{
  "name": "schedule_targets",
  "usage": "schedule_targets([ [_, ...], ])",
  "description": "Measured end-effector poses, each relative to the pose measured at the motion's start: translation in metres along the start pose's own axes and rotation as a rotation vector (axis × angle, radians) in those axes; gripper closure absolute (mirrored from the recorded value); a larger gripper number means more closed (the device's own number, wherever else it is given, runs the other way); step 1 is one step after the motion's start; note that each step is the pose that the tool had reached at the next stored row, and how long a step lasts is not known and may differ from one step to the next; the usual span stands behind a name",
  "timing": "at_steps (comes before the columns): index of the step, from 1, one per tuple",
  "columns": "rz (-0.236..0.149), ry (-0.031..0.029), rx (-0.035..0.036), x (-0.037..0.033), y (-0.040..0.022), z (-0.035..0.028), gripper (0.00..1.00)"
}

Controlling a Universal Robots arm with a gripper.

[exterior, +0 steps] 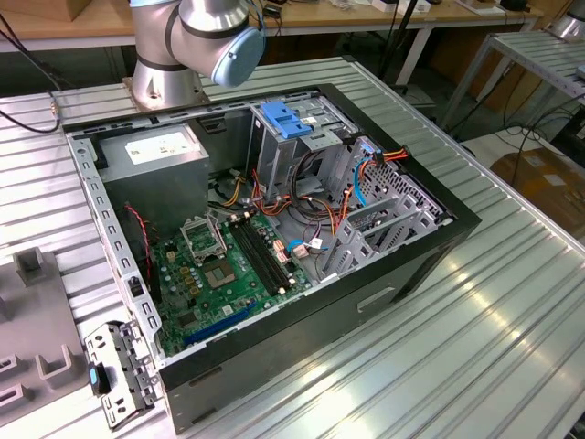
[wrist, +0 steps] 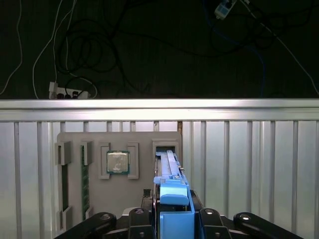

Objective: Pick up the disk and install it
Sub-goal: 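Pick up the disk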

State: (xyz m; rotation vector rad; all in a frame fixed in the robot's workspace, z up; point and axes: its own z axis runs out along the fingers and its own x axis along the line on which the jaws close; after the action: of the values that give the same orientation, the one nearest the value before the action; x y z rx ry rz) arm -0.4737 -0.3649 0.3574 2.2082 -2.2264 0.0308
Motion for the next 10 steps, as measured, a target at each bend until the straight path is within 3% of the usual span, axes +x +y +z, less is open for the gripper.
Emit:
schedule_targets([
  [10, 0.0, 0.0, 0.0, 0.0002, -0.0001, -0.0134, 0.63],
])
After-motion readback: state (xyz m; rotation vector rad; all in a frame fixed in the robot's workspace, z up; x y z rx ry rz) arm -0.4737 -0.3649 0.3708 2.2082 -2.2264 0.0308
